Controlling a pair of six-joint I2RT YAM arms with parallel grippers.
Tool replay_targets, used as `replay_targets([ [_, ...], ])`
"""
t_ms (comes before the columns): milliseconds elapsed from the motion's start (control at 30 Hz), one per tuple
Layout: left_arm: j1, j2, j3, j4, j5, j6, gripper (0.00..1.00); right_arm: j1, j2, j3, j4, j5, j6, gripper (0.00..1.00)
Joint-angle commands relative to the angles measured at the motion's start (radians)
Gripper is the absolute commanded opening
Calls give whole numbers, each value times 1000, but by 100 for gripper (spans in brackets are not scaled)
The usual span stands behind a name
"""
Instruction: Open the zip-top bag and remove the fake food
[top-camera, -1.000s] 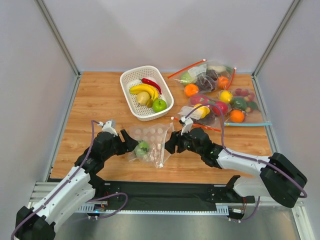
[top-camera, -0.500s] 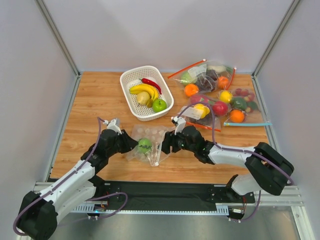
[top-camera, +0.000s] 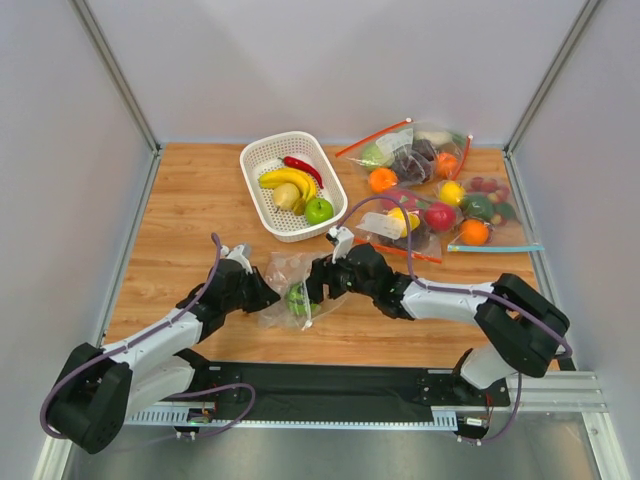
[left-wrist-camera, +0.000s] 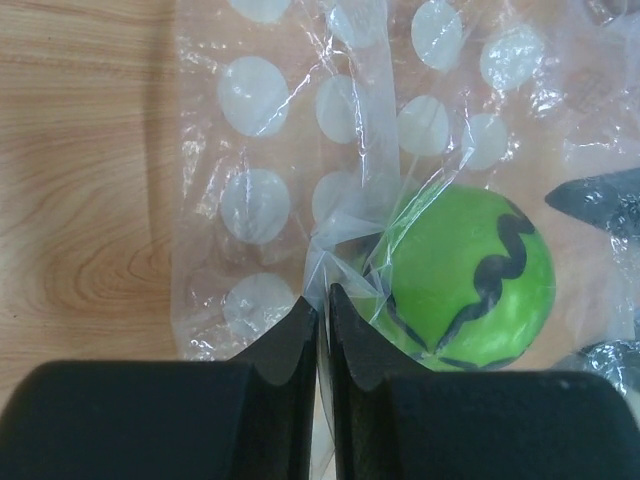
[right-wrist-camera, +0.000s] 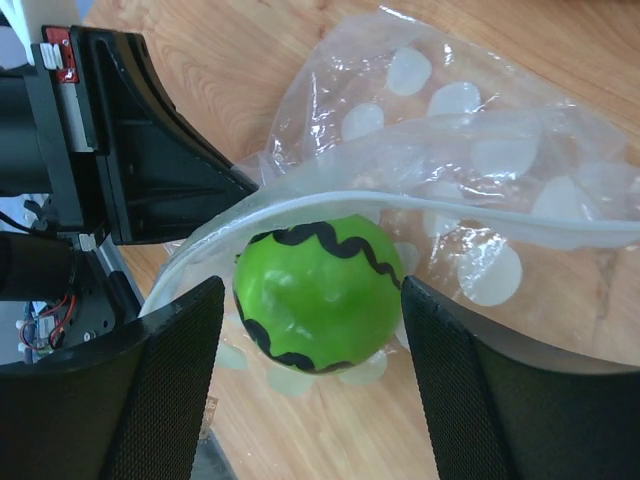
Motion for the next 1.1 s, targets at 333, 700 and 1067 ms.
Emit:
replay_targets([
  [333, 3, -15, 7, 61, 33, 15, 11, 148, 49, 124, -201, 149, -88, 80],
  [700, 5, -44, -7, 57, 52, 9, 6, 179, 193, 213, -215, 178, -74, 84],
  [1067, 5, -76, -2, 40, 51, 11, 6, 218, 260, 266, -328, 233, -111, 86],
])
